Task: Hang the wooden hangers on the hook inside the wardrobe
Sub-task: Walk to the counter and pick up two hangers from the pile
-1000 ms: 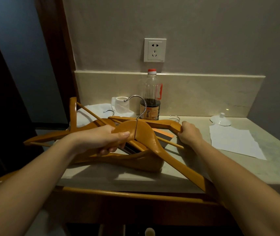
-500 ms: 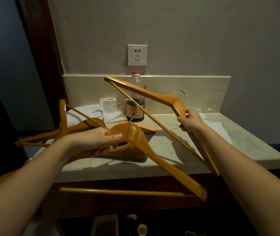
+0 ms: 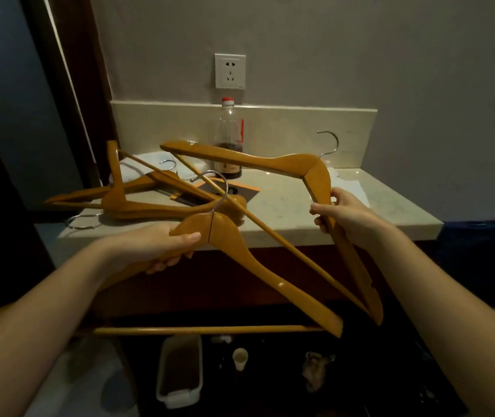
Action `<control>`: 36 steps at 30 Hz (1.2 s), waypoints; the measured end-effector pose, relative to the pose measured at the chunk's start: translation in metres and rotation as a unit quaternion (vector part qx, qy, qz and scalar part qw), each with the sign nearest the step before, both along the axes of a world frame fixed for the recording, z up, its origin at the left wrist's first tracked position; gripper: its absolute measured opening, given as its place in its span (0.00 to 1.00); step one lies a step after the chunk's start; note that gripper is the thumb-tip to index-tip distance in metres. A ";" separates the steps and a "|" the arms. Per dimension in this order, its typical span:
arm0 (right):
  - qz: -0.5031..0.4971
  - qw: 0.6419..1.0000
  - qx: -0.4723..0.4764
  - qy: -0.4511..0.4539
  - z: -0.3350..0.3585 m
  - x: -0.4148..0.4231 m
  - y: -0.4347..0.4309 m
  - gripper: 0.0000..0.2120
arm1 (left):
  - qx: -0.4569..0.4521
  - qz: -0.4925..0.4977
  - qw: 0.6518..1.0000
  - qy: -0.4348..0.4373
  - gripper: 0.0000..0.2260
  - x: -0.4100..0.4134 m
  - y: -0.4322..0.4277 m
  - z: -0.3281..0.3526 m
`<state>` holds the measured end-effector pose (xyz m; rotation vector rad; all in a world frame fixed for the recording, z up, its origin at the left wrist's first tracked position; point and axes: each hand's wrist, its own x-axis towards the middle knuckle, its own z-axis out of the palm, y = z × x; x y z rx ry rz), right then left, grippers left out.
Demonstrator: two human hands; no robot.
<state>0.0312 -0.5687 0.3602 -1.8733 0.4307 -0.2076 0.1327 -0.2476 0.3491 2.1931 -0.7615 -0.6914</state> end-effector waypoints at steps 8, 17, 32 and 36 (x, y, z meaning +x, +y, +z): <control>0.121 0.992 0.028 -0.007 -0.042 -0.042 0.023 0.16 | 0.006 0.114 0.992 0.059 0.23 -0.067 0.022 -0.046; 0.260 0.965 -0.033 0.019 -0.106 -0.079 0.042 0.18 | 0.000 0.317 0.934 0.163 0.18 -0.175 0.047 -0.132; 0.461 0.872 -0.063 0.151 -0.246 -0.134 0.162 0.04 | -0.047 0.574 0.784 0.232 0.17 -0.402 0.085 -0.267; 0.480 0.855 -0.062 0.184 -0.279 -0.152 0.203 0.06 | -0.092 0.662 0.683 0.295 0.15 -0.460 0.101 -0.300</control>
